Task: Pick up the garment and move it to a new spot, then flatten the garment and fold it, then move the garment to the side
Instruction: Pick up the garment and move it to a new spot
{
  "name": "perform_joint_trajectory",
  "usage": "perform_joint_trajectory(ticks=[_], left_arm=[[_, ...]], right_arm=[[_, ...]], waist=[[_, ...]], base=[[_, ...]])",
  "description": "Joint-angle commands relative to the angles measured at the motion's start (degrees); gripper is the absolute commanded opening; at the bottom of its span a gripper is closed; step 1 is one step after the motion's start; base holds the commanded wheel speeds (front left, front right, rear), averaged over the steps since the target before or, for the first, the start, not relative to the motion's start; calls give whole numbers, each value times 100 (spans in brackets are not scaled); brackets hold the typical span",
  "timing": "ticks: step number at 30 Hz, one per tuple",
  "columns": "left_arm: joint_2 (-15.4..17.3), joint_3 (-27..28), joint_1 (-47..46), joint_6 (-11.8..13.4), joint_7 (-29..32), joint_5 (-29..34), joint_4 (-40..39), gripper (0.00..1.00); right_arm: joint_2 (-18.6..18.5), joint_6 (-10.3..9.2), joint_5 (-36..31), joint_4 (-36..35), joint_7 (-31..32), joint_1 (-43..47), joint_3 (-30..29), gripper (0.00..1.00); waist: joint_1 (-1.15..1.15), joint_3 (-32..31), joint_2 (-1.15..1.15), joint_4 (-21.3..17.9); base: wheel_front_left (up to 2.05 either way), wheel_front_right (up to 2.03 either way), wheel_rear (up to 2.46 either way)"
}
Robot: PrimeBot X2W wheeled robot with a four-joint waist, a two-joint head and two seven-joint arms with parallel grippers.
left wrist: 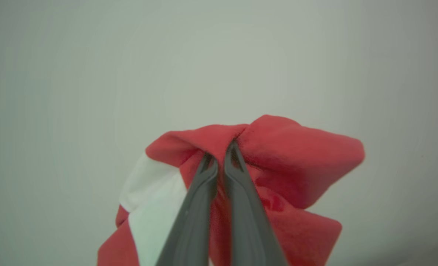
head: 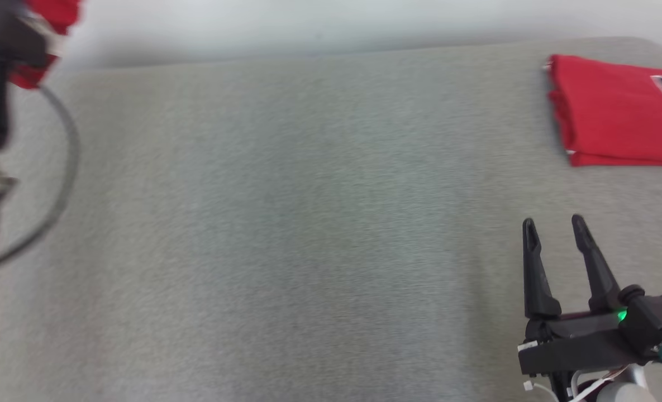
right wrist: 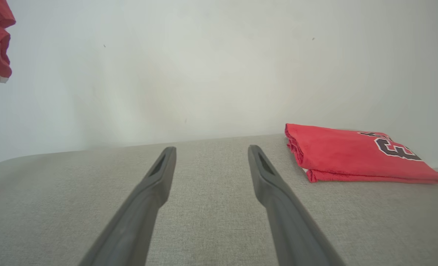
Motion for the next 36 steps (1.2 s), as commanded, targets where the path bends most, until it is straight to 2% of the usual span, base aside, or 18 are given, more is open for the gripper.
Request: perform_joint_trajectory(ticks=[1, 7, 12, 19, 23, 25, 27, 29, 36], left_arm=[[-107, -66, 207, 87, 109, -2, -294, 0], [-277, -210, 766, 425, 560, -103, -1507, 0], [-211, -316, 1329, 701, 873, -106, -2273, 0], [-279, -518, 2163, 936, 1045, -172, -2753, 0], [-340, -639, 2779, 1049, 955, -246, -2681, 0], [-257, -773, 3062, 1090, 898, -78, -2533, 0], [-342, -821, 3369, 1078, 845, -209, -2338, 0], [-275, -888, 3565, 1086, 759, -130, -2097, 0], [-521, -981, 3937, 797, 404, -381, -1133, 0]], right_arm=[[19, -15, 77, 97, -70, 111, 19, 100], [21, -15, 234, 397, -257, 110, 71, 100], [20, -15, 281, 550, -351, 157, 84, 100], [22, -15, 328, 667, -436, 173, 153, 100], [21, -15, 371, 724, -472, 146, 194, 100], [21, -15, 372, 748, -490, 117, 226, 100], [21, -14, 387, 769, -500, 81, 259, 100], [22, -15, 400, 812, -498, 52, 290, 100], [23, -15, 415, 917, -494, -75, 395, 100]], waist=[[1, -357, 0, -433], [1, -528, 0, -875], [1, -606, 0, -1189], [1, -593, 0, -1410], [1, -538, 0, -1487], [1, -498, 0, -1527], [1, -457, 0, -1558], [1, -418, 0, -1583], [1, -443, 0, -1528]], base=[[0, 0, 0], [0, 0, 0], [0, 0, 0], [0, 0, 0], [0, 0, 0], [0, 0, 0], [0, 0, 0], [0, 0, 0], [0, 0, 0]])
